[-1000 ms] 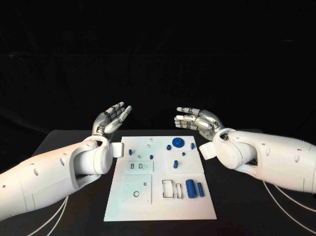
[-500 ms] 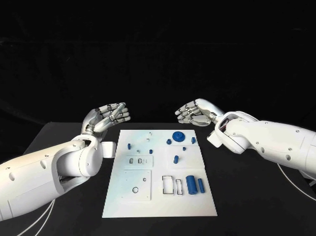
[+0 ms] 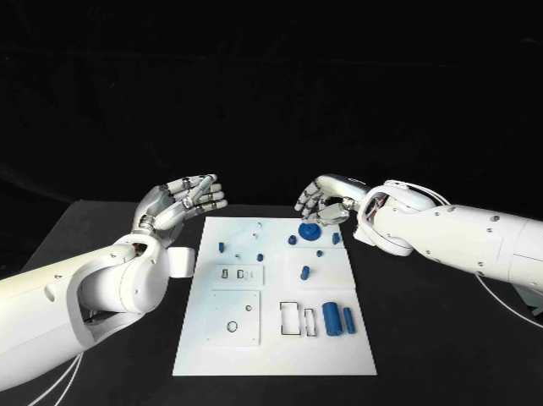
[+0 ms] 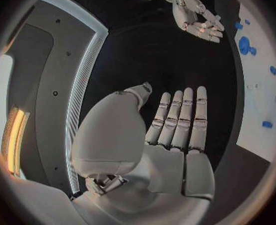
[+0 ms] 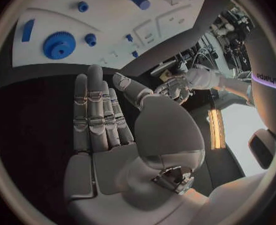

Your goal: Assemble the parts on the task board

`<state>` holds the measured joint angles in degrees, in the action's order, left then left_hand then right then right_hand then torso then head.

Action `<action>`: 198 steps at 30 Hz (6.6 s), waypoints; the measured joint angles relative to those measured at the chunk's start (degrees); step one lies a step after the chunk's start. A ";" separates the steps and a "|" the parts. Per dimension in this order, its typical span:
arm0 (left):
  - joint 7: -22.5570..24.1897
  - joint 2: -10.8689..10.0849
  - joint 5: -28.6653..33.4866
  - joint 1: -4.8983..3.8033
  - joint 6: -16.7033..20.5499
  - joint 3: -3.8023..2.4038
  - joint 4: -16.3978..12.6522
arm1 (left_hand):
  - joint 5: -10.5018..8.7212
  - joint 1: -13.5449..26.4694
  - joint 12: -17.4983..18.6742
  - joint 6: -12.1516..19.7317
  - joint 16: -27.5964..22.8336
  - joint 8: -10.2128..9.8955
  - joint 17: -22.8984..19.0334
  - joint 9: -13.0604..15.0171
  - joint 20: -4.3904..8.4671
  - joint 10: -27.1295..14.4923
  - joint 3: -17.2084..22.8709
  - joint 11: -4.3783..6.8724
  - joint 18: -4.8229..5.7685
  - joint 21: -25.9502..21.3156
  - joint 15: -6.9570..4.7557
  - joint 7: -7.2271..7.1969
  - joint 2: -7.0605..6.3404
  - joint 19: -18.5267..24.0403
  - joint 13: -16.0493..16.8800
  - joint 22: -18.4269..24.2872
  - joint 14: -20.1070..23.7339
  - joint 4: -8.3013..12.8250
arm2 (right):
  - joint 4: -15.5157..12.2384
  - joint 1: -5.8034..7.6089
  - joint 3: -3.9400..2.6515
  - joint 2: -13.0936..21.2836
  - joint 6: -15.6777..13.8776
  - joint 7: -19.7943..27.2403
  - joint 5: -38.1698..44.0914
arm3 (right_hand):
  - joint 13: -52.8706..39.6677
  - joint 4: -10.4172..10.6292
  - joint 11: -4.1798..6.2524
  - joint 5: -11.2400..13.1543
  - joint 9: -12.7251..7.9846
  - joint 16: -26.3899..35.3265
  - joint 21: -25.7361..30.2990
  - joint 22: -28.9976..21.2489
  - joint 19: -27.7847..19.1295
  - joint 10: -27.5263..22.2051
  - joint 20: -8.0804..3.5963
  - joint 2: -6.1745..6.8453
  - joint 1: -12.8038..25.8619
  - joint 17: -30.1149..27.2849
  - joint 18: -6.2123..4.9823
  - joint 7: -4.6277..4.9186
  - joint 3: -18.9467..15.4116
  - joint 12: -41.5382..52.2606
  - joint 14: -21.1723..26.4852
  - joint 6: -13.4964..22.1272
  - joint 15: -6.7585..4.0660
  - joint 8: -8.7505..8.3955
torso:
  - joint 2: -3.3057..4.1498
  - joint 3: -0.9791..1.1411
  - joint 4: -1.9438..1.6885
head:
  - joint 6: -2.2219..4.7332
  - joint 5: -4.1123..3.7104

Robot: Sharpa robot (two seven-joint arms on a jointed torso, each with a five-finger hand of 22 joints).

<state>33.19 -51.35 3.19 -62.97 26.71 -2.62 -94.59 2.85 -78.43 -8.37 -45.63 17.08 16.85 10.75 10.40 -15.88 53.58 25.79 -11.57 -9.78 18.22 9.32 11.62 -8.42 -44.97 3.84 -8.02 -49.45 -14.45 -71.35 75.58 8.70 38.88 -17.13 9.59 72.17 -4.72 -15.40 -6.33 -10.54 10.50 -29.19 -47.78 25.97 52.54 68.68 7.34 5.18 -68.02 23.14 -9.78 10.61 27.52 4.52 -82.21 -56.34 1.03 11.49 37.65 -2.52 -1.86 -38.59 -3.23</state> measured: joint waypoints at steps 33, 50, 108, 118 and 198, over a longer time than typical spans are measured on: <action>-0.60 -1.83 0.00 -0.31 -1.39 -1.04 -4.39 | 0.00 0.42 0.57 0.03 0.00 0.00 0.03 -0.13 0.00 -0.01 -0.01 -0.01 0.02 0.02 0.00 0.03 -0.42 -0.40 -0.10 -0.03 0.00 0.00 | 0.41 0.77 0.01 -2.68 8.15 -7.92 18.66 | -1.80 2.30 -0.33 -0.45 3.54 -37.75 -11.08 12.28 10.24 -7.68 -0.01 1.72 1.27 30.42 0.00 -0.62 2.30 3.55 -1.83 0.64 0.18 -0.44 | 4.30 -1.24 -1.77 | 0.35 -1.39; -0.91 -1.85 0.00 -0.31 -1.57 -1.05 -4.28 | 0.00 0.48 0.88 0.04 0.00 -0.01 0.02 -0.13 0.00 -0.01 -0.01 -0.01 0.03 0.02 0.01 0.03 -0.48 -0.40 -0.09 -0.02 0.01 0.00 | 0.85 0.58 0.00 -3.19 8.88 -8.38 19.34 | -1.78 3.43 -0.33 -0.45 4.26 -40.74 -13.60 16.06 11.93 -7.68 -0.06 1.41 0.97 32.93 0.00 -0.40 3.43 4.83 -1.82 0.42 0.18 0.02 | 5.02 -1.52 -2.11 | 0.62 -1.55; -1.75 -1.69 0.00 -0.33 -2.09 -1.08 -4.26 | 0.00 0.48 1.24 0.04 -0.22 -0.45 0.13 -0.25 0.21 -0.01 0.14 -0.01 0.04 0.25 0.22 0.03 -0.47 -0.60 -0.09 0.00 0.22 0.15 | 5.83 -0.55 -0.46 -10.90 -6.54 -10.77 18.40 | -1.79 3.94 -0.03 4.27 8.67 -46.83 -25.09 33.57 19.93 -4.28 -1.50 -0.94 -2.74 37.32 3.17 -2.00 8.38 9.98 -1.82 -2.81 -1.05 3.35 | 6.22 -2.01 -3.19 | 1.74 -1.78; -1.76 -1.78 0.00 -0.32 -2.13 -1.16 -4.50 | 0.00 0.48 1.24 0.04 -0.22 -0.44 0.12 -0.24 0.21 -0.01 0.14 -0.01 0.04 0.25 0.22 0.03 -0.47 -0.60 -0.09 0.00 0.22 0.15 | 7.56 -0.77 -0.74 -12.00 -7.36 -11.35 17.96 | -1.79 3.94 -0.03 4.46 8.82 -46.82 -25.32 33.73 19.92 -4.28 -1.50 -0.94 -2.74 37.40 3.16 -2.00 8.38 9.88 -1.82 -2.81 -1.05 3.35 | 6.67 -2.06 -3.69 | 2.57 -1.99; -2.41 -1.70 0.25 -0.35 -2.85 -1.27 -2.90 | 0.00 0.93 1.76 0.04 -0.55 -0.70 0.09 -0.37 0.20 -0.01 0.30 -0.01 0.04 0.25 0.21 0.03 -0.93 -0.59 -0.08 0.16 0.22 -0.01 | -7.02 1.68 -2.42 8.73 1.34 -17.15 0.11 | -62.15 16.11 1.96 -1.11 17.32 -56.66 -27.48 41.35 24.03 7.83 -1.06 5.70 0.29 51.64 4.06 -1.15 -5.11 67.34 -1.81 13.20 -1.24 5.39 | 6.27 -1.49 -2.90 | 2.74 -2.96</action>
<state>30.78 -53.05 3.45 -63.32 23.86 -3.89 -97.49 2.85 -77.49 -6.60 -45.59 16.53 16.15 10.84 10.03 -15.67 53.56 26.09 -11.58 -9.73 18.46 9.54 11.65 -9.35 -45.56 3.76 -7.86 -49.23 -14.47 -78.36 77.26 6.28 47.61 -15.79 -7.56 72.28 -66.87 0.71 -4.37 -11.65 27.82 -85.85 -75.26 67.32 76.57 76.50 6.29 10.87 -67.73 74.78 -5.71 9.46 22.41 71.85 -84.02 -43.14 -0.20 16.87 43.92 -4.00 -4.76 -35.85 -6.19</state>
